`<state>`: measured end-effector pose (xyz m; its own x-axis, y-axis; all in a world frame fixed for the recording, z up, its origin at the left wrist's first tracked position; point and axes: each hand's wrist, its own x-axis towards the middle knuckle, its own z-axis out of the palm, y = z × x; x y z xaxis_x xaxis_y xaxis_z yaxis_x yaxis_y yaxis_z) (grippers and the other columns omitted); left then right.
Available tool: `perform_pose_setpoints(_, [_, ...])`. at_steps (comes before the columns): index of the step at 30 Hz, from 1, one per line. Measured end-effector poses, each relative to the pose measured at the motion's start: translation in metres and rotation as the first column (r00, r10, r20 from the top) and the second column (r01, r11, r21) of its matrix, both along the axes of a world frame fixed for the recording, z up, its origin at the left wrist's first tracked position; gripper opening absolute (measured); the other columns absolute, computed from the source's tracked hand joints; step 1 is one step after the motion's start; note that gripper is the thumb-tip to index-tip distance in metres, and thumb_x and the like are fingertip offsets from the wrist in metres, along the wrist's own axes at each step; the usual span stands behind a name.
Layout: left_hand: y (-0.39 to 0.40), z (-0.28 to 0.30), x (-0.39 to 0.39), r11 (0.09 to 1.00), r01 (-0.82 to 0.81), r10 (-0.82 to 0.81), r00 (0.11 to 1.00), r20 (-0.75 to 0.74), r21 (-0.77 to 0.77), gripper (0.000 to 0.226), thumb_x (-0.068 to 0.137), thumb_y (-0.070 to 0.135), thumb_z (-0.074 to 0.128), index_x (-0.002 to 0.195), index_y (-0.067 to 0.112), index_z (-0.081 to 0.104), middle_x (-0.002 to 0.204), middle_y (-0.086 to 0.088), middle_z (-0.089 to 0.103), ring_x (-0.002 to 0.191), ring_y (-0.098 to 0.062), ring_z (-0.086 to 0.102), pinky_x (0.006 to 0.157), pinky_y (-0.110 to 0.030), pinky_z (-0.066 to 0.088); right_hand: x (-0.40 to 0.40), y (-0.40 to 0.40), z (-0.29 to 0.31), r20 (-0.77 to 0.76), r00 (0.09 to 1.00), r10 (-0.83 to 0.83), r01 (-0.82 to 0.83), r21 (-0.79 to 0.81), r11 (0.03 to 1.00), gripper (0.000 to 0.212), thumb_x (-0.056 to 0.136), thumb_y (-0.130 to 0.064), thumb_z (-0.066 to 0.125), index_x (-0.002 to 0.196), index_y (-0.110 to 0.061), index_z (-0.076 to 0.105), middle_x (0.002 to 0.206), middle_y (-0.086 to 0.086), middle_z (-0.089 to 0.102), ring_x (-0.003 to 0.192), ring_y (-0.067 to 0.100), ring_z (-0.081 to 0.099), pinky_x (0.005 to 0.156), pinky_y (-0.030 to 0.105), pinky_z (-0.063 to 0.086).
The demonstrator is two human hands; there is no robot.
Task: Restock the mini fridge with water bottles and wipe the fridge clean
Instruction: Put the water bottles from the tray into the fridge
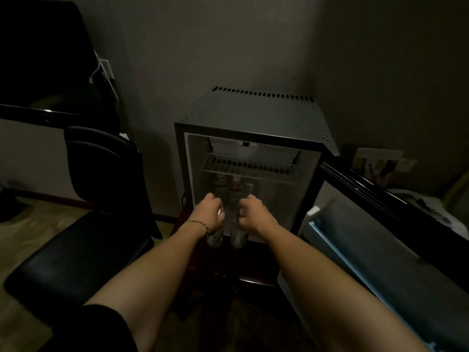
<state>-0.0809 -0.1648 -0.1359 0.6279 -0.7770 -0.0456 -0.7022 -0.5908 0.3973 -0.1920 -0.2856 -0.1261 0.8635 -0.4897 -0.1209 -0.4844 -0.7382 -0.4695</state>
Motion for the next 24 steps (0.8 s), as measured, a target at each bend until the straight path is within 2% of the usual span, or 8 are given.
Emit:
perform_pose_setpoints(4, [-0.028, -0.007, 0.037, 0.998, 0.001, 0.001, 0.999, -0.04, 0.06, 0.018, 0.095, 0.025, 0.059, 0.109, 0.013, 0.061, 0.115, -0.007, 0.052, 0.102, -0.026, 0.058, 0.093, -0.039, 0.049, 0.037, -0.024, -0.015, -0.024, 0.998, -0.05, 0.053, 0.116, 0.992, 0.017, 0.088, -0.018, 0.066, 0.104, -0.021, 0.06, 0.104, -0.001, 0.056, 0.093, 0.022, 0.061, 0.083, 0.037, 0.054])
perform_pose_setpoints(7, [-0.047, -0.018, 0.061, 0.991, 0.019, -0.006, 0.995, -0.099, 0.133, 0.022, 0.094, 0.016, 0.059, 0.114, 0.011, 0.063, 0.115, -0.01, 0.061, 0.103, -0.028, 0.061, 0.092, -0.037, 0.051, 0.067, -0.039, -0.029, -0.073, 0.992, -0.102, 0.115, 0.201, 0.973, 0.04, 0.093, -0.016, 0.063, 0.131, -0.023, 0.056, 0.123, 0.002, 0.061, 0.116, 0.027, 0.059, 0.098, 0.035, 0.047])
perform_pose_setpoints(10, [-0.066, -0.033, 0.083, 0.992, 0.021, -0.004, 0.991, -0.137, 0.123, 0.024, 0.099, 0.018, 0.053, 0.12, 0.01, 0.063, 0.122, -0.014, 0.062, 0.109, -0.031, 0.06, 0.088, -0.034, 0.048, 0.094, -0.048, -0.042, 0.0, 0.986, -0.166, 0.161, 0.242, 0.957, 0.029, 0.097, -0.015, 0.057, 0.125, -0.013, 0.061, 0.126, 0.013, 0.058, 0.124, 0.036, 0.053, 0.101, 0.037, 0.045])
perform_pose_setpoints(13, [-0.077, -0.048, 0.1, 0.988, 0.073, -0.056, 0.99, -0.128, 0.133, 0.031, 0.104, 0.022, 0.045, 0.129, 0.009, 0.058, 0.132, -0.016, 0.058, 0.119, -0.032, 0.057, 0.101, -0.037, 0.046, 0.109, -0.055, -0.062, 0.002, 0.977, -0.215, 0.209, 0.227, 0.951, 0.035, 0.096, -0.009, 0.056, 0.131, -0.013, 0.058, 0.128, 0.012, 0.057, 0.116, 0.032, 0.056, 0.084, 0.03, 0.043])
perform_pose_setpoints(15, [-0.08, -0.055, 0.111, 0.988, 0.086, -0.072, 0.991, -0.112, 0.129, 0.036, 0.104, 0.021, 0.044, 0.136, 0.007, 0.052, 0.138, -0.018, 0.053, 0.125, -0.033, 0.053, 0.107, -0.038, 0.041, 0.115, -0.059, -0.07, 0.024, 0.971, -0.238, 0.223, 0.268, 0.937, 0.038, 0.097, -0.011, 0.055, 0.134, -0.018, 0.054, 0.123, 0.007, 0.057, 0.11, 0.028, 0.058, 0.089, 0.034, 0.048])
perform_pose_setpoints(18, [-0.089, -0.067, 0.128, 0.992, 0.088, -0.075, 0.986, -0.146, 0.085, 0.036, 0.105, 0.022, 0.042, 0.139, 0.01, 0.051, 0.142, -0.017, 0.05, 0.13, -0.031, 0.048, 0.111, -0.033, 0.033, 0.125, -0.062, -0.076, 0.084, 0.966, -0.246, 0.207, 0.322, 0.924, 0.041, 0.099, -0.017, 0.054, 0.139, -0.026, 0.05, 0.134, 0.004, 0.054, 0.118, 0.024, 0.056, 0.102, 0.042, 0.048])
perform_pose_setpoints(21, [-0.101, -0.073, 0.135, 0.995, 0.099, -0.096, 0.971, -0.217, 0.002, 0.037, 0.103, 0.023, 0.048, 0.139, 0.016, 0.05, 0.144, -0.01, 0.049, 0.134, -0.026, 0.045, 0.11, -0.029, 0.031, 0.136, -0.068, -0.084, 0.128, 0.956, -0.264, 0.217, 0.295, 0.93, 0.042, 0.099, -0.019, 0.057, 0.141, -0.025, 0.051, 0.142, 0.006, 0.053, 0.128, 0.026, 0.052, 0.107, 0.04, 0.044])
perform_pose_setpoints(24, [-0.105, -0.073, 0.133, 0.981, 0.082, -0.127, 0.956, -0.263, -0.176, 0.035, 0.103, 0.023, 0.051, 0.138, 0.022, 0.05, 0.129, 0.009, 0.046, 0.119, -0.007, 0.041, 0.098, -0.018, 0.025, 0.144, -0.073, -0.085, 0.137, 0.951, -0.276, 0.225, 0.304, 0.926, 0.039, 0.1, -0.022, 0.056, 0.139, -0.024, 0.054, 0.139, 0.005, 0.056, 0.126, 0.024, 0.054, 0.104, 0.037, 0.045])
